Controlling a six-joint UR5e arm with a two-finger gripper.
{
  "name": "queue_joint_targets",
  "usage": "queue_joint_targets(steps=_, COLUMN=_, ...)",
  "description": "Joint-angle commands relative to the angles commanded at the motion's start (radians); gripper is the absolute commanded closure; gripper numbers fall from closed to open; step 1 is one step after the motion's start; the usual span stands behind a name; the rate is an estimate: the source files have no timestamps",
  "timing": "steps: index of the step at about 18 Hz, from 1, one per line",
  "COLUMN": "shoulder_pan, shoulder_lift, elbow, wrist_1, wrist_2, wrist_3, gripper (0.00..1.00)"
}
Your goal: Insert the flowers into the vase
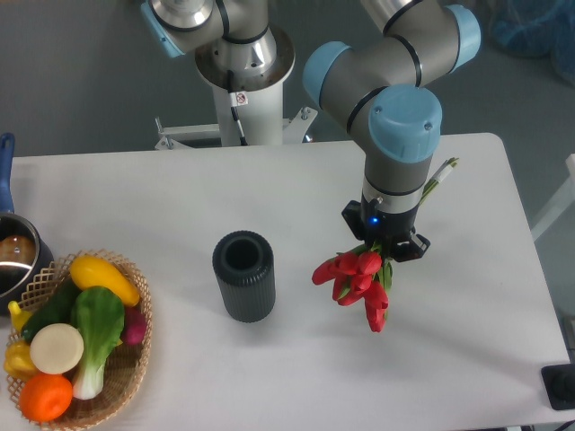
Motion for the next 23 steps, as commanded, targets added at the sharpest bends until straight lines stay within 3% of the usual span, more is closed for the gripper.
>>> queue_joint_targets(steps=12, shoulder_pan=0.000, shoulder_lift=0.000, elbow=0.009, wrist_1=0.012, wrist_2=-0.015, wrist_3=-0.023, gripper=0.95)
queue_joint_targets(steps=17, shoulder_pan=-0.002, shoulder_lift=0.003, elbow=0.009, wrist_1=0.139, wrist_2=-0.144, wrist_3=-0.106, gripper=0.96)
queue_joint_targets(steps=23, shoulder_pan=0.011, shoulder_lift=0.015, elbow=0.021, wrist_1=0.212, wrist_2=-0.372, wrist_3=-0.234, gripper=1.00)
